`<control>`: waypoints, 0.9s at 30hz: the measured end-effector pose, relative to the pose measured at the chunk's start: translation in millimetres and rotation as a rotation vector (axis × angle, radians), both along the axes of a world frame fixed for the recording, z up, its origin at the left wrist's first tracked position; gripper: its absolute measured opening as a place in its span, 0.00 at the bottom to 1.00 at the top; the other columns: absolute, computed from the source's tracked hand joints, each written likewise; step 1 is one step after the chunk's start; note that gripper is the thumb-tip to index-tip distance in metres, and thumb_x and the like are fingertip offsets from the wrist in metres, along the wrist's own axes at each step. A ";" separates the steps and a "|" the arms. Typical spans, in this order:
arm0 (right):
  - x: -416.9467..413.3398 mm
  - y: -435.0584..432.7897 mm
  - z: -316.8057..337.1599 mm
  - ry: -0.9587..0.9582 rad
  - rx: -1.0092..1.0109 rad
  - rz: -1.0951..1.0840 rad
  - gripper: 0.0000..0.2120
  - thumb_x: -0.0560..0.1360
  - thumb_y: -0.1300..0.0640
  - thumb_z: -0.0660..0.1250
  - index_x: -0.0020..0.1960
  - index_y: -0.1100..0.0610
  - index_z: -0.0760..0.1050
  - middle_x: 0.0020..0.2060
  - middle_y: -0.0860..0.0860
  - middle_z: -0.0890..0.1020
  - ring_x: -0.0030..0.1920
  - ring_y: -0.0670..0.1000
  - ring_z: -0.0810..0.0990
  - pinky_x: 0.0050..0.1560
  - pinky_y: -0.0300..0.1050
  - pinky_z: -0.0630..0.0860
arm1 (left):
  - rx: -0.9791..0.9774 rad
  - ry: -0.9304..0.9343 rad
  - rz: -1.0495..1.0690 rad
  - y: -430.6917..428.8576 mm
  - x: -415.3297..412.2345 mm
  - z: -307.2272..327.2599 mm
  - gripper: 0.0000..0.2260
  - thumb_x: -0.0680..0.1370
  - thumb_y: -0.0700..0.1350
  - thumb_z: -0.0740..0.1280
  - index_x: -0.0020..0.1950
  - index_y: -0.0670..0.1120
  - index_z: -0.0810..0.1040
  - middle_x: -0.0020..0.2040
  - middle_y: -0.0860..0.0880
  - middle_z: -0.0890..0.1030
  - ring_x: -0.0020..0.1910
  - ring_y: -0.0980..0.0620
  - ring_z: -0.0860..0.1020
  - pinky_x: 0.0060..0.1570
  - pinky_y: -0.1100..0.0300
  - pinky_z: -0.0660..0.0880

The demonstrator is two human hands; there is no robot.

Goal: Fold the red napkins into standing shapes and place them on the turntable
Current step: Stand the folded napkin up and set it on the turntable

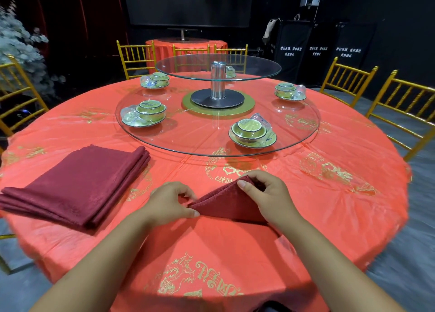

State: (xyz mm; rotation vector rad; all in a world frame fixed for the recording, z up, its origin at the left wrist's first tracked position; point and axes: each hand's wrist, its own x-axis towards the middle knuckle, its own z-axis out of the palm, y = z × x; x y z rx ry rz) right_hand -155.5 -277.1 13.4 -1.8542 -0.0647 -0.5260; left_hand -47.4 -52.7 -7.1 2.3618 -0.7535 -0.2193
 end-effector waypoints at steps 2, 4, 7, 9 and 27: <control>0.5 0.2 1.0 0.005 -0.015 0.010 0.08 0.74 0.61 0.70 0.40 0.50 0.80 0.35 0.42 0.81 0.39 0.43 0.77 0.43 0.37 0.72 | -0.064 0.088 -0.055 -8.7 -4.5 6.1 0.24 0.57 0.58 0.78 0.51 0.62 0.77 0.55 0.58 0.79 0.56 0.62 0.75 0.59 0.68 0.68; 1.1 1.5 2.9 -0.001 -0.027 0.016 0.08 0.74 0.62 0.70 0.40 0.49 0.80 0.36 0.43 0.81 0.39 0.42 0.77 0.43 0.36 0.72 | -0.177 0.137 -0.117 -23.7 -11.7 11.2 0.26 0.61 0.51 0.81 0.57 0.58 0.78 0.58 0.58 0.79 0.58 0.66 0.74 0.54 0.79 0.65; 1.6 2.8 5.2 -0.002 -0.035 0.025 0.08 0.73 0.62 0.71 0.40 0.50 0.80 0.37 0.44 0.82 0.39 0.42 0.79 0.43 0.33 0.72 | -0.359 0.227 -0.173 -45.6 -21.3 15.1 0.19 0.64 0.48 0.78 0.53 0.52 0.80 0.49 0.55 0.83 0.49 0.59 0.80 0.50 0.70 0.72; 1.3 0.1 7.3 0.028 -0.046 0.050 0.08 0.72 0.62 0.72 0.41 0.49 0.81 0.39 0.45 0.83 0.41 0.42 0.80 0.44 0.32 0.73 | -0.415 0.254 -0.162 -52.3 -25.2 16.5 0.11 0.66 0.44 0.77 0.45 0.47 0.81 0.39 0.51 0.81 0.38 0.55 0.77 0.42 0.59 0.73; -6.8 -25.1 0.8 0.165 -0.213 0.043 0.04 0.70 0.60 0.74 0.38 0.55 0.80 0.34 0.46 0.83 0.37 0.41 0.78 0.41 0.36 0.72 | -0.487 0.313 -0.105 -50.2 -24.7 9.4 0.07 0.72 0.37 0.73 0.37 0.45 0.77 0.33 0.49 0.77 0.33 0.54 0.74 0.34 0.62 0.69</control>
